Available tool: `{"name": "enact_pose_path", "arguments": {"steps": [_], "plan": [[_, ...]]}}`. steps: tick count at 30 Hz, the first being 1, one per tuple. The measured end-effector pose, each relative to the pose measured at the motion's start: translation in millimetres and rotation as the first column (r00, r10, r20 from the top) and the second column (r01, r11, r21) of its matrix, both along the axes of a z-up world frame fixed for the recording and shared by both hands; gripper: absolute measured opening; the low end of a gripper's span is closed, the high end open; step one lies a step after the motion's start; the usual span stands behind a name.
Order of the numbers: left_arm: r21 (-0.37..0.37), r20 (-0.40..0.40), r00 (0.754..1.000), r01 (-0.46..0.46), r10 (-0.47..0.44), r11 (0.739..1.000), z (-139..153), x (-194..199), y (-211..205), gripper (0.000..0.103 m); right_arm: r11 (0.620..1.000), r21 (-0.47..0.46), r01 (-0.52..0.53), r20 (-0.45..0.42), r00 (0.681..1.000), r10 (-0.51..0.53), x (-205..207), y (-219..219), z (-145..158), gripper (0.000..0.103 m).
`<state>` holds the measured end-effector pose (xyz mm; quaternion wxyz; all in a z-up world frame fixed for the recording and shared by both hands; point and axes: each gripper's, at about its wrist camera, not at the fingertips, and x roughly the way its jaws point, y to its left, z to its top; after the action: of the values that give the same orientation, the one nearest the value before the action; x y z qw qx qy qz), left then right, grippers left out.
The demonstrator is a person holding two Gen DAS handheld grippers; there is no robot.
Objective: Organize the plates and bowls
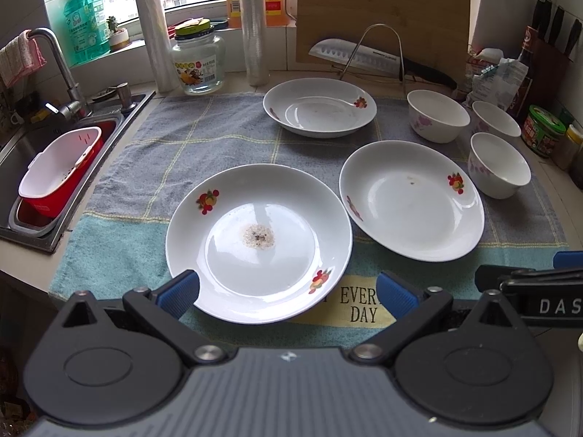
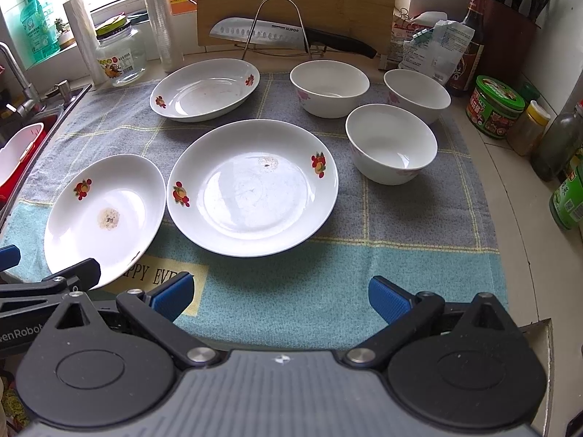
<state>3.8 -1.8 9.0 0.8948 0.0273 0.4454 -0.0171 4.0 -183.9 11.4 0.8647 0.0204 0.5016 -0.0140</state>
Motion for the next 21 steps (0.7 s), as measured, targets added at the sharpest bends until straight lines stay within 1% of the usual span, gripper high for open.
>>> {"name": "enact_pose_path", "arguments": {"steps": [21], "plan": [[0.002, 0.006, 1.0, 0.002, -0.002, 1.0, 2.4, 2.3, -2.4, 0.102, 1.0, 0.003, 0.002, 0.002, 1.0, -0.002, 2.8, -3.1, 3.2, 0.103]]}}
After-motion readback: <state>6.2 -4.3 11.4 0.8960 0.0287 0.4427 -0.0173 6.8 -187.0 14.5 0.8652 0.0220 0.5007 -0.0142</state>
